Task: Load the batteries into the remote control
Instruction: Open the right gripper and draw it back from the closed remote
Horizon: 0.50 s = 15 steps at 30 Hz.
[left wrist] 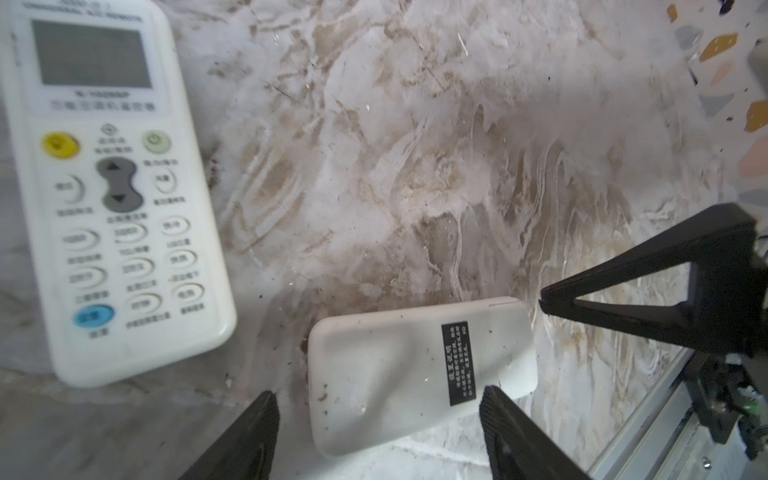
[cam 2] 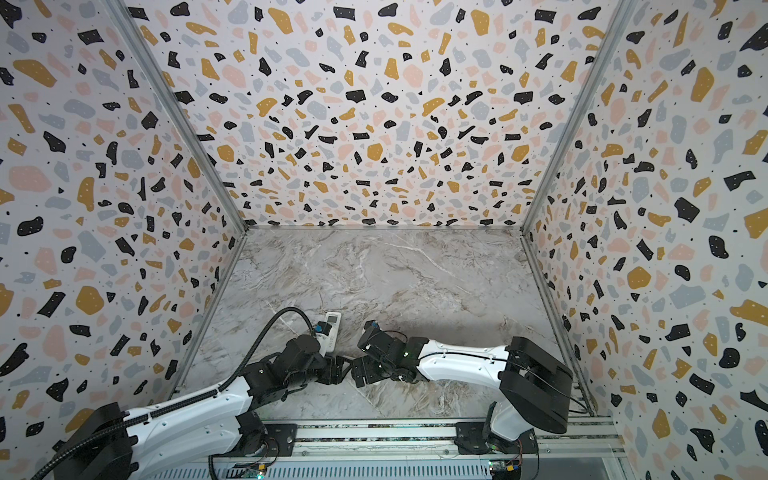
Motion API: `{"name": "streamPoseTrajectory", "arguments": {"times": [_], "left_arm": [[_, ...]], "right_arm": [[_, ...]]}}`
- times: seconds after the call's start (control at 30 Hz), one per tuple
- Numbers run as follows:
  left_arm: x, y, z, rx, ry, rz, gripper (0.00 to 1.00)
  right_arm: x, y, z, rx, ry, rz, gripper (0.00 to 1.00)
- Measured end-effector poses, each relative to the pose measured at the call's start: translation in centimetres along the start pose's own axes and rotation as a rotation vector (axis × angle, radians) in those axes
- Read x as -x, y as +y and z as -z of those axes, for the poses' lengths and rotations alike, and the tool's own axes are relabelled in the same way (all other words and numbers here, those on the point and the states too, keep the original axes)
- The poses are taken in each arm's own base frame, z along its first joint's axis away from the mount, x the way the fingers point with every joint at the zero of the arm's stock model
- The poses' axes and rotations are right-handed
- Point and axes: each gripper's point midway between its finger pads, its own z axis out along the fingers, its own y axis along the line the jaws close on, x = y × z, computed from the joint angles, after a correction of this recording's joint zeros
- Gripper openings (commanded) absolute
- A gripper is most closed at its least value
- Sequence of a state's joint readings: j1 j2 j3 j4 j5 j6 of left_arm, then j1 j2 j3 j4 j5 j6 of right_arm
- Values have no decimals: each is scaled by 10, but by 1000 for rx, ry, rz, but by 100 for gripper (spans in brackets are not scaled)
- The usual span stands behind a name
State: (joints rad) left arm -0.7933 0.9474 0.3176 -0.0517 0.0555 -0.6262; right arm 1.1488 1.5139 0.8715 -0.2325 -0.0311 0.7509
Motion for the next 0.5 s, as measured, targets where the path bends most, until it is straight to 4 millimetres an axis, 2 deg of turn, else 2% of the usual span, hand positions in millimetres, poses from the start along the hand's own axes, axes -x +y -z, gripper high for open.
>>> {"name": "streamPoseTrajectory", "arguments": {"times": [0.27, 0.5], "left_arm": [[22, 11, 7, 2, -39, 84, 88], [42, 20, 16, 7, -77, 139, 94]], "right_arm": [[9, -2, 1, -36, -29, 269, 100], [9, 1, -8, -38, 1, 470, 100]]}}
